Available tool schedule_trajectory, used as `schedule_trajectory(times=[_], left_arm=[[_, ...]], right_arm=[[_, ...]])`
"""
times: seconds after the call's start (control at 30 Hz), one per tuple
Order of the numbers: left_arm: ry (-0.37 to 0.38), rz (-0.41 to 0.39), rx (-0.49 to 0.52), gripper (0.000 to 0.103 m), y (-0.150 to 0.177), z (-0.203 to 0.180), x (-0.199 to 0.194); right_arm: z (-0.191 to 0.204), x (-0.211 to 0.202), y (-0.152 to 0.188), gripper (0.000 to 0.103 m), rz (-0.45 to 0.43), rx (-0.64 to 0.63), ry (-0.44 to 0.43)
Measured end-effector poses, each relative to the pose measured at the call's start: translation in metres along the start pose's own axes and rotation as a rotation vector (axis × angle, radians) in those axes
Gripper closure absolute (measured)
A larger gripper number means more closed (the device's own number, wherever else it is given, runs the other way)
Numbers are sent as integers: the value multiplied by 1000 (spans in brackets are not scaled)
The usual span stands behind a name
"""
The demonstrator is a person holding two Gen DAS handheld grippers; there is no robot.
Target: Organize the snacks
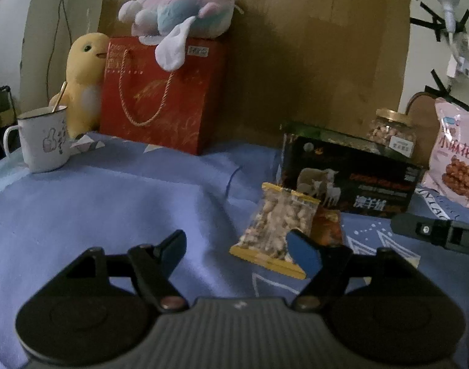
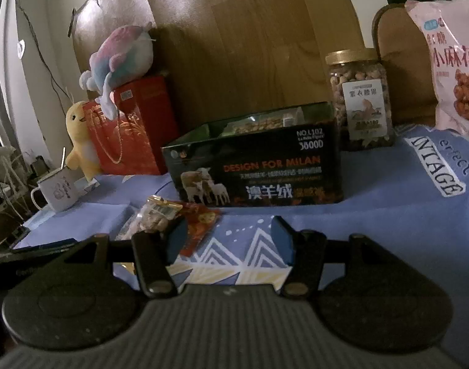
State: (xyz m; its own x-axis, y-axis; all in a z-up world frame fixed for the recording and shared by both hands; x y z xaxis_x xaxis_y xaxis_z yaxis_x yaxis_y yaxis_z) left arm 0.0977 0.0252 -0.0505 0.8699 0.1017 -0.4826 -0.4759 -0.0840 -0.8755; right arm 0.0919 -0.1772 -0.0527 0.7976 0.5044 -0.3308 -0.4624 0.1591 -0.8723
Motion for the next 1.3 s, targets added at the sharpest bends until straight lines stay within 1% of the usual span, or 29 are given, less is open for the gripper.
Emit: schedule_trajectory(times=[0.13, 0.23, 0.43, 0.8, 1.3], left_arm=[[11, -26, -39, 26, -2, 6, -4], [5, -38, -57, 25, -2, 9, -6], [10, -52, -40, 24, -2, 7, -8], [34, -75, -67, 21, -3, 10, -12], [38, -74, -71, 19, -2, 10, -12]], right_arm=[[-1, 1, 0, 40, 3, 18, -12], [-2, 2, 0, 40, 4, 18, -17], [-2, 1, 0, 40, -1, 20, -12], [-3, 0, 0, 40, -3, 13, 1], [-4, 0, 0, 40, -7, 12, 1]])
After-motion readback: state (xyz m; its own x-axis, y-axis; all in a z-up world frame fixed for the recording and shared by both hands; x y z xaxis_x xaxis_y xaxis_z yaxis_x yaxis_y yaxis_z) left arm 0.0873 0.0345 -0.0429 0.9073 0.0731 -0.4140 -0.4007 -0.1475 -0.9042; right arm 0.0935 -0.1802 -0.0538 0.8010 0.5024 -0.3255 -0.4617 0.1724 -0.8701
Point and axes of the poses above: each gripper's, at about its wrist camera, not at the fingertips, and x roughly the way its jaws point, z to its left, y to its underside, the point moved 6 cm from there along x, roughly the way its jaws point, and after that the axes turned 13 degrees about -y, right-handed, at the moved point
